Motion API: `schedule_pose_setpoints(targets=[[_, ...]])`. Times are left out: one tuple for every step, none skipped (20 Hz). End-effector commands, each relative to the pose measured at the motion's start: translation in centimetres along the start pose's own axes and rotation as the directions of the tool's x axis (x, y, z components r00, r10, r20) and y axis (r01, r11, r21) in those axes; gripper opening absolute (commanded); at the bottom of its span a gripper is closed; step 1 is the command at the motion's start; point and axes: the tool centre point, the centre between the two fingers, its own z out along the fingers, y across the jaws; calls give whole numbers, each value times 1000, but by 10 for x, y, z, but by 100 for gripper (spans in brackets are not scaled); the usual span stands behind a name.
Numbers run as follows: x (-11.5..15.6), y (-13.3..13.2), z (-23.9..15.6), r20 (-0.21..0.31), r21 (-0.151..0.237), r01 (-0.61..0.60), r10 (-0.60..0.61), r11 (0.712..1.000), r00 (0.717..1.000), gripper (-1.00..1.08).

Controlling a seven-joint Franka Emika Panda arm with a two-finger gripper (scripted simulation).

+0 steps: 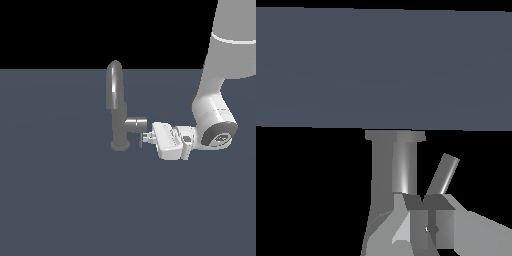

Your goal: Turn on the faucet by rotating a designated handle.

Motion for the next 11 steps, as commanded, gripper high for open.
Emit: schedule_pose_setpoints(targets=[[9,-3,8,5,-9,-14,14,1000,1000,-100],[10,-5,9,6,-10,-15,15,1000,1000,-100],[12,-7,10,6,-10,-16,16,1000,1000,-100],[13,-9,11,6,-11,-17,17,1000,1000,-100],[14,-12,11,7,-11,-18,19,1000,1000,-100],[15,-14,12,7,-12,-20,20,1000,1000,-100],[17,-16,12,7,-13,-21,21,1000,1000,-100],[18,-18,13,7,-13,-22,22,1000,1000,-100],[19,-20,14,8,-14,-23,23,1000,1000,-100],[20,-22,14,8,-14,-24,24,1000,1000,-100],[20,-22,14,8,-14,-24,24,1000,1000,-100]])
